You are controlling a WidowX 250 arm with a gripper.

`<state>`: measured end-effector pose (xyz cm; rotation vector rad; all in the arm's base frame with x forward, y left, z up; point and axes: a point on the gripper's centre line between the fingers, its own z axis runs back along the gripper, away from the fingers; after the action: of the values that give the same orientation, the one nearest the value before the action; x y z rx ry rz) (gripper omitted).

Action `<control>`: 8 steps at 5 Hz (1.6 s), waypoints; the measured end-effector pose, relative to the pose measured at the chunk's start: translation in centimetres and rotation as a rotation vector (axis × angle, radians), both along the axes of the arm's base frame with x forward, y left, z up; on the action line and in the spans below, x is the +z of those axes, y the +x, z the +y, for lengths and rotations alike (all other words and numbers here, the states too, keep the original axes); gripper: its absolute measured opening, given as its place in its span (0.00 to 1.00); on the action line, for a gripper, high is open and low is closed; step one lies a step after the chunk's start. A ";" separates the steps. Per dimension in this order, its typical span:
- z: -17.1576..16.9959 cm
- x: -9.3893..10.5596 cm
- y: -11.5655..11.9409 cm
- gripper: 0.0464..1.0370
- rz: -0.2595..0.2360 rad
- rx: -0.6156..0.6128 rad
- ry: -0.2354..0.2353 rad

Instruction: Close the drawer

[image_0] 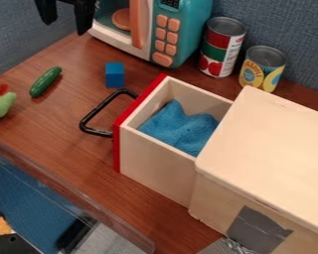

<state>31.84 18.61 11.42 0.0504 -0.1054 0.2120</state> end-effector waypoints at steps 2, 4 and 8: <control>0.3 -3.0 0.3 0.96 0.080 -0.251 0.009; -0.8 -4.4 0.9 0.96 0.109 -0.759 0.094; -4.3 -6.1 -3.5 0.96 0.138 -1.527 0.099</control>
<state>28.32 14.34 5.35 0.0706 0.0041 -1.3212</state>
